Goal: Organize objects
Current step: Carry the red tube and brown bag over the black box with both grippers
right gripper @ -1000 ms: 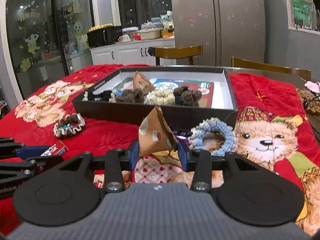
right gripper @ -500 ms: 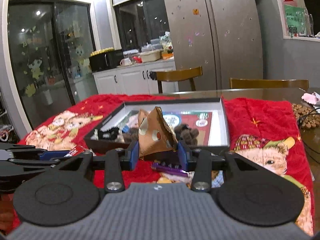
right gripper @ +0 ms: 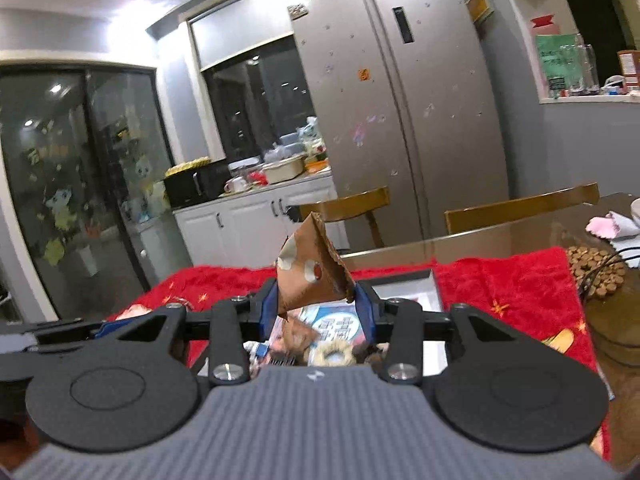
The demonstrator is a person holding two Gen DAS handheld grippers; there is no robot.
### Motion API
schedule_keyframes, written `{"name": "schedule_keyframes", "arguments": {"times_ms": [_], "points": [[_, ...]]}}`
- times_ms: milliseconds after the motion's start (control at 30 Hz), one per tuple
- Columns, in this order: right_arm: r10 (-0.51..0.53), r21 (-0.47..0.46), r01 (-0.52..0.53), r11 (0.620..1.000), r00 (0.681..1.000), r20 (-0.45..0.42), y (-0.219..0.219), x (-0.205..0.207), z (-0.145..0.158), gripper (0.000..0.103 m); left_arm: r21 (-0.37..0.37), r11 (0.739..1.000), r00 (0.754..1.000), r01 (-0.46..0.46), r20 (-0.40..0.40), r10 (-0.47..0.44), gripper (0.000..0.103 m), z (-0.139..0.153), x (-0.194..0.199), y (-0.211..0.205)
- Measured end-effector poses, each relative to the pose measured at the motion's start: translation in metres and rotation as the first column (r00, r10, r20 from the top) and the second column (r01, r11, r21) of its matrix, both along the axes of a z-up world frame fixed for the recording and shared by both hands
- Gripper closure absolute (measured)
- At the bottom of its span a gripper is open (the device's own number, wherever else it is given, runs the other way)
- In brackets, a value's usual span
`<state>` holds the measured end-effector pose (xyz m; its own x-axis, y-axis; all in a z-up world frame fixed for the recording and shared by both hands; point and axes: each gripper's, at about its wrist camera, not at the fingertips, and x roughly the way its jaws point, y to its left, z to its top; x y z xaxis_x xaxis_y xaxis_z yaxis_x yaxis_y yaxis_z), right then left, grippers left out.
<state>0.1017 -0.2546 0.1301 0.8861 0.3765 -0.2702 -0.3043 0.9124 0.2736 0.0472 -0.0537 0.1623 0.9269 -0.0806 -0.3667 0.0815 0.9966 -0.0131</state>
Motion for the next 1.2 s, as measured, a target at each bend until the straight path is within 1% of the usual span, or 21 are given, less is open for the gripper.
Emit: {"name": "schedule_keyframes", "arguments": {"times_ms": [167, 267, 400, 467, 500, 567, 667, 767, 867, 933, 1000, 1033, 1100, 1200], "points": [[-0.016, 0.047, 0.018, 0.999, 0.998, -0.057, -0.009, 0.024, 0.016, 0.058, -0.007, 1.0, 0.999, 0.004, 0.044, -0.003, 0.075, 0.021, 0.008, -0.006], [-0.024, 0.059, 0.028, 0.998, 0.998, -0.064, -0.012, 0.039, 0.022, 0.058, -0.025, 0.999, 0.998, 0.025, 0.066, -0.024, 0.075, 0.03, 0.021, -0.008], [-0.04, 0.081, 0.047, 0.996, 0.995, -0.088, -0.015, 0.059, 0.026, 0.058, -0.081, 0.996, 0.998, 0.038, 0.06, -0.033, 0.075, 0.04, 0.048, -0.012], [-0.04, 0.08, 0.049, 0.996, 0.994, -0.106, -0.014, 0.069, 0.025, 0.058, -0.092, 0.995, 0.997, 0.037, 0.071, -0.031, 0.075, 0.043, 0.06, -0.015], [-0.043, 0.081, 0.052, 0.995, 0.993, -0.114, -0.013, 0.074, 0.024, 0.058, -0.107, 0.993, 0.997, 0.039, 0.076, -0.031, 0.075, 0.045, 0.07, -0.014], [-0.049, 0.069, 0.059, 0.996, 0.989, -0.143, -0.009, 0.085, 0.021, 0.058, -0.163, 0.986, 0.996, 0.031, 0.085, -0.017, 0.075, 0.05, 0.082, -0.011], [-0.052, 0.073, 0.065, 0.995, 0.984, -0.171, -0.004, 0.102, 0.014, 0.058, -0.23, 0.97, 0.995, 0.083, 0.071, -0.069, 0.075, 0.058, 0.108, -0.005], [-0.055, 0.061, 0.068, 0.996, 0.98, -0.19, 0.003, 0.118, 0.004, 0.058, -0.251, 0.961, 0.993, 0.116, 0.064, -0.103, 0.075, 0.061, 0.13, -0.001], [-0.047, 0.05, 0.06, 0.997, 0.973, -0.226, 0.01, 0.133, -0.013, 0.058, -0.255, 0.958, 0.991, 0.131, 0.054, -0.121, 0.075, 0.055, 0.149, 0.005], [-0.037, 0.04, 0.049, 0.998, 0.966, -0.254, 0.014, 0.142, -0.027, 0.058, -0.259, 0.955, 0.989, 0.145, 0.013, -0.147, 0.075, 0.046, 0.169, 0.009], [-0.027, 0.055, 0.044, 0.998, 0.961, -0.276, 0.013, 0.15, -0.044, 0.058, -0.286, 0.947, 0.986, 0.147, -0.029, -0.162, 0.075, 0.033, 0.188, 0.015], [-0.025, 0.065, 0.046, 0.997, 0.958, -0.285, 0.012, 0.153, -0.054, 0.058, -0.286, 0.947, 0.985, 0.145, -0.05, -0.165, 0.075, 0.025, 0.196, 0.017], [-0.035, 0.015, 0.043, 0.999, 0.947, -0.319, 0.015, 0.161, -0.072, 0.058, -0.28, 0.952, 0.984, 0.12, -0.096, -0.152, 0.075, 0.008, 0.213, 0.02], [-0.046, 0.012, 0.055, 0.998, 0.916, -0.398, 0.013, 0.178, -0.098, 0.058, -0.256, 0.962, 0.98, 0.097, -0.142, -0.137, 0.075, -0.018, 0.236, 0.021]]}}
